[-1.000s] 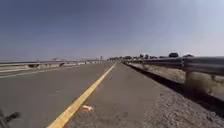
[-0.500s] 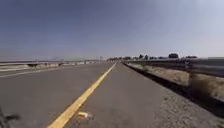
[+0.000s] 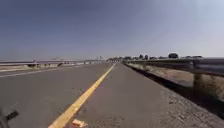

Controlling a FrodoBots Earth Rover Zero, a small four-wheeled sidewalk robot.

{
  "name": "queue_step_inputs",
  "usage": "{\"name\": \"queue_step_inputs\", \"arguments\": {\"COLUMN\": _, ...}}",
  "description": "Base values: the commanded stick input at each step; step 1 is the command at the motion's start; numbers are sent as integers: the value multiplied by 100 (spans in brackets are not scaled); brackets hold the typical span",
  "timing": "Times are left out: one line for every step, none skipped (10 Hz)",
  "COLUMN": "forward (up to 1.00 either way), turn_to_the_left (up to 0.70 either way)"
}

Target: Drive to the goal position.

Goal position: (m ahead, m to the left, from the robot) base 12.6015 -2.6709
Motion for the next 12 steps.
{"name": "queue_step_inputs", "arguments": {"forward": 30, "turn_to_the_left": 0}}
{"name": "queue_step_inputs", "arguments": {"forward": 30, "turn_to_the_left": 0}}
{"name": "queue_step_inputs", "arguments": {"forward": 30, "turn_to_the_left": 0}}
{"name": "queue_step_inputs", "arguments": {"forward": 30, "turn_to_the_left": 0}}
{"name": "queue_step_inputs", "arguments": {"forward": 30, "turn_to_the_left": 0}}
{"name": "queue_step_inputs", "arguments": {"forward": 30, "turn_to_the_left": 0}}
{"name": "queue_step_inputs", "arguments": {"forward": 30, "turn_to_the_left": 0}}
{"name": "queue_step_inputs", "arguments": {"forward": 30, "turn_to_the_left": 0}}
{"name": "queue_step_inputs", "arguments": {"forward": 30, "turn_to_the_left": 0}}
{"name": "queue_step_inputs", "arguments": {"forward": 30, "turn_to_the_left": 0}}
{"name": "queue_step_inputs", "arguments": {"forward": 30, "turn_to_the_left": 0}}
{"name": "queue_step_inputs", "arguments": {"forward": 30, "turn_to_the_left": 0}}
